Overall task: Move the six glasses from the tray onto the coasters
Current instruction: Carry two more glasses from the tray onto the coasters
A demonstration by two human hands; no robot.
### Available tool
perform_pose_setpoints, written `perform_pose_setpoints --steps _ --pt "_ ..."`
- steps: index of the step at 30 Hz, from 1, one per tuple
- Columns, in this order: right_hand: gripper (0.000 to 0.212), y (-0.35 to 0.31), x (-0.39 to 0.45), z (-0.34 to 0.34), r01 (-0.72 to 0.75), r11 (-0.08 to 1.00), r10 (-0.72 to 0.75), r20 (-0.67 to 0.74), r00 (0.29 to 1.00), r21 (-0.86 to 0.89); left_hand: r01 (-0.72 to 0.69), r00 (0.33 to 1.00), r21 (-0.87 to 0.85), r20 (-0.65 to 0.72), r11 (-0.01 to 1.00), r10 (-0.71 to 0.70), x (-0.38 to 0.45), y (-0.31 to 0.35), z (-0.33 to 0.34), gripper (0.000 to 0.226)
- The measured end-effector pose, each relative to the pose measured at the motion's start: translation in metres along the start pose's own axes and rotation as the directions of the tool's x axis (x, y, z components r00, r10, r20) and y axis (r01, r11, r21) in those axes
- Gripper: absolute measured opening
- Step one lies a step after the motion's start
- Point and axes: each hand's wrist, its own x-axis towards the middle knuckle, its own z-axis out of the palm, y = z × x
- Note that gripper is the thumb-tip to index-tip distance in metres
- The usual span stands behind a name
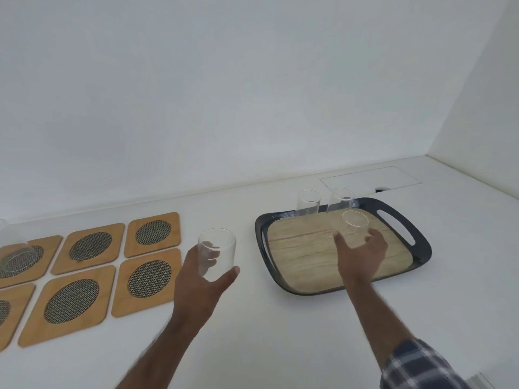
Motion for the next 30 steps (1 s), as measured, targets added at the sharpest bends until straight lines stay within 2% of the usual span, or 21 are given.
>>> perform_pose_setpoints --steps 4,8,15,20,23,27,30 --pt "0.098 0.026 0.030 0.010 -0.138 0.990 0.140 0.067 0.988 -0.035 0.022 1.000 0.012 -0.018 1.000 -0.021 -0.007 -0.008 -0.006 0.060" --pt "0.104 0.030 0.047 0.025 -0.142 0.990 0.141 0.143 0.980 -0.003 0.060 0.998 0.013 -0.026 0.998 -0.060 -0.011 -0.018 -0.011 0.060" --pt "0.081 0.038 0.055 0.037 -0.216 0.976 0.210 0.194 0.958 0.006 0.089 0.994 0.014 -0.072 0.996 -0.087 -0.010 -0.024 -0.029 0.064" --pt "0.069 0.019 0.027 0.041 -0.121 0.992 0.116 0.155 0.981 0.021 0.117 0.986 -0.011 -0.122 0.993 -0.117 -0.011 -0.030 -0.046 0.057" --pt "0.063 -0.008 0.000 0.047 0.005 0.998 -0.014 0.160 0.987 0.059 0.120 0.983 -0.015 -0.140 0.993 -0.121 -0.012 -0.038 -0.058 0.060" --pt "0.057 -0.046 -0.044 0.059 0.172 0.976 -0.200 0.239 0.950 0.135 0.104 0.966 0.054 -0.243 0.993 -0.088 -0.011 -0.048 -0.084 0.064" --pt "0.048 -0.069 -0.082 0.073 0.204 0.957 -0.264 0.321 0.910 0.208 0.115 0.945 0.150 -0.320 0.982 -0.062 -0.008 -0.058 -0.112 0.066"
